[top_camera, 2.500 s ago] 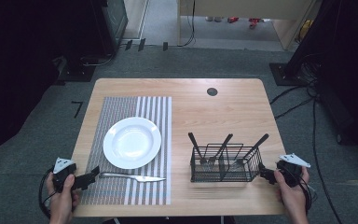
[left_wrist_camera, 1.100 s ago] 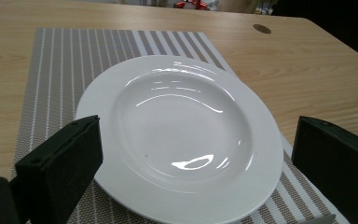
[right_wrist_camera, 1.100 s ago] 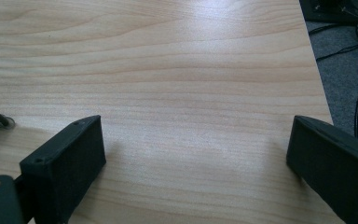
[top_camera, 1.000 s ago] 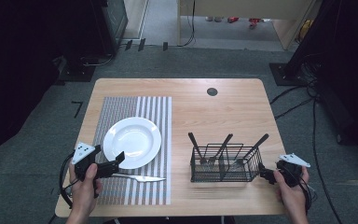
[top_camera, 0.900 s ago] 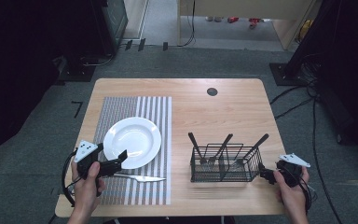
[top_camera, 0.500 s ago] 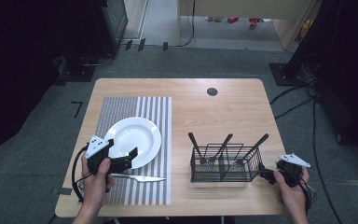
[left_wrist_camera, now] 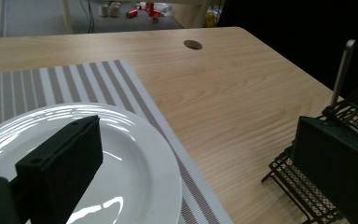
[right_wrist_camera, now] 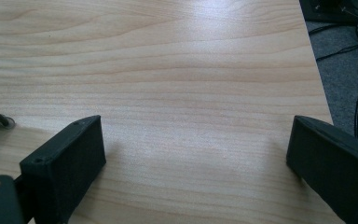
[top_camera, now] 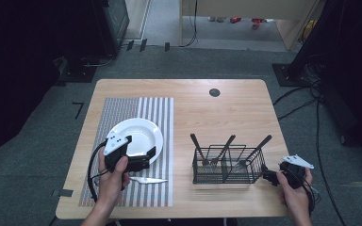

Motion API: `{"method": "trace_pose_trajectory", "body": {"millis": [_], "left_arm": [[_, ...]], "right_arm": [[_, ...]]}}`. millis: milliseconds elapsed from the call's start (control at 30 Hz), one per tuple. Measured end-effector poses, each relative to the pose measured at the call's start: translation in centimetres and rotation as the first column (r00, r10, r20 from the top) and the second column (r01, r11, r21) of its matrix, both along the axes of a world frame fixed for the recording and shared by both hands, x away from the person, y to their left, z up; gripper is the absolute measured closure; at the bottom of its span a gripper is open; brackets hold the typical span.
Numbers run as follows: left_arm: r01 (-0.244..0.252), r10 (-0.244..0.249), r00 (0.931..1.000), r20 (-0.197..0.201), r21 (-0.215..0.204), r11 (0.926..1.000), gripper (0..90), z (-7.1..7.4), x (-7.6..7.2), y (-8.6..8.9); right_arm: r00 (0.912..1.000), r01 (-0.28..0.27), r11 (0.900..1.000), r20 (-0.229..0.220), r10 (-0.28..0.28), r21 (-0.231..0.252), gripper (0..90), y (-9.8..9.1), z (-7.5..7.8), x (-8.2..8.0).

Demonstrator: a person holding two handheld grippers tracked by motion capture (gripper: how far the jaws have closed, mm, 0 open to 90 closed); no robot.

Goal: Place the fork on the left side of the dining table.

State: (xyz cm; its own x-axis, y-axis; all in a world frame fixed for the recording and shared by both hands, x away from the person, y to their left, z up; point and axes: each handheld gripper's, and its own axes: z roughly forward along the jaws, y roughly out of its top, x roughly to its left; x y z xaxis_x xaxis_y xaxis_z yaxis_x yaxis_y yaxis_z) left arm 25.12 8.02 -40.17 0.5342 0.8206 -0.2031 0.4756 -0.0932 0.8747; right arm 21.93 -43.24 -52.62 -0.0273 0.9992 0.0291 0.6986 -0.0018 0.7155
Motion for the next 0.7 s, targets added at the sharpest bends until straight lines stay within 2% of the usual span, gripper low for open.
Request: {"method": "trace_pose_trajectory", "body": {"millis": [367, 700], "left_arm": [[0.065, -0.065, 0.9979, 0.003, -0.003, 0.9979, 2.3, 0.5, 0.0, -2.8], [0.131, -0.130, 0.9914, 0.004, -0.024, 0.9912, 2.3, 0.9, 0.1, -5.3]], "right_arm": [[1.0000, 0.000, 1.0000, 0.000, 0.000, 0.001, 4.0, 0.0, 0.0, 0.0], [1.0000, 0.000, 1.0000, 0.000, 0.000, 0.001, 4.1, 0.0, 0.0, 0.0]]}}
